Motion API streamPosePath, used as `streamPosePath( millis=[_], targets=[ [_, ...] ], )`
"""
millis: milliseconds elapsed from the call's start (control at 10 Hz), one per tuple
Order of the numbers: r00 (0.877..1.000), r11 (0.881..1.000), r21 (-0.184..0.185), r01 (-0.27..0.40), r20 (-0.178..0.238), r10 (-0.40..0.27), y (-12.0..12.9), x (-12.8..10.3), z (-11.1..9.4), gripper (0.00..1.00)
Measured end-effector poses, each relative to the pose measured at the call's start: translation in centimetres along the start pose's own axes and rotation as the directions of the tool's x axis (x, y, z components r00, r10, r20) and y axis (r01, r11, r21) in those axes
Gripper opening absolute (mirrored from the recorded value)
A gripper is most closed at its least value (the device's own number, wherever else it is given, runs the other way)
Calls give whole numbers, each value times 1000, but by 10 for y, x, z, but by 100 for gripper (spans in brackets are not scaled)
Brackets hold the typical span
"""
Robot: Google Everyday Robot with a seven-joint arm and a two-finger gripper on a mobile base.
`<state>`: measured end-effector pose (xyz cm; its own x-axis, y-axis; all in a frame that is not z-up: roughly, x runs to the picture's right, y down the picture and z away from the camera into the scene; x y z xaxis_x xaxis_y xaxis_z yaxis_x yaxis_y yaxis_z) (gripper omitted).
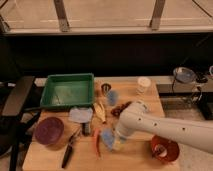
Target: Place sponge in plastic cup
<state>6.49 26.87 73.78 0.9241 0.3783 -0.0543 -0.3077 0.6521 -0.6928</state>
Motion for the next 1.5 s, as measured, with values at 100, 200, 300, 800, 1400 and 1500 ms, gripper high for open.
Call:
streamPosePath(
  millis=[100,200,300,800,1400,1500],
  targets=[
    [1000,1000,11,6,12,-6,-6,-5,-14,0],
    [1000,1000,19,7,24,-8,-13,-9,-26,0],
    [999,1000,27,9,34,-10,-20,-14,-37,0],
    [991,1000,15,6,130,-8,-82,-78,-84,0],
    [981,999,6,-40,190,38,-169,-134,-94,0],
    [981,999,6,-45,189,43,-183,-139,-88,0]
  ],
)
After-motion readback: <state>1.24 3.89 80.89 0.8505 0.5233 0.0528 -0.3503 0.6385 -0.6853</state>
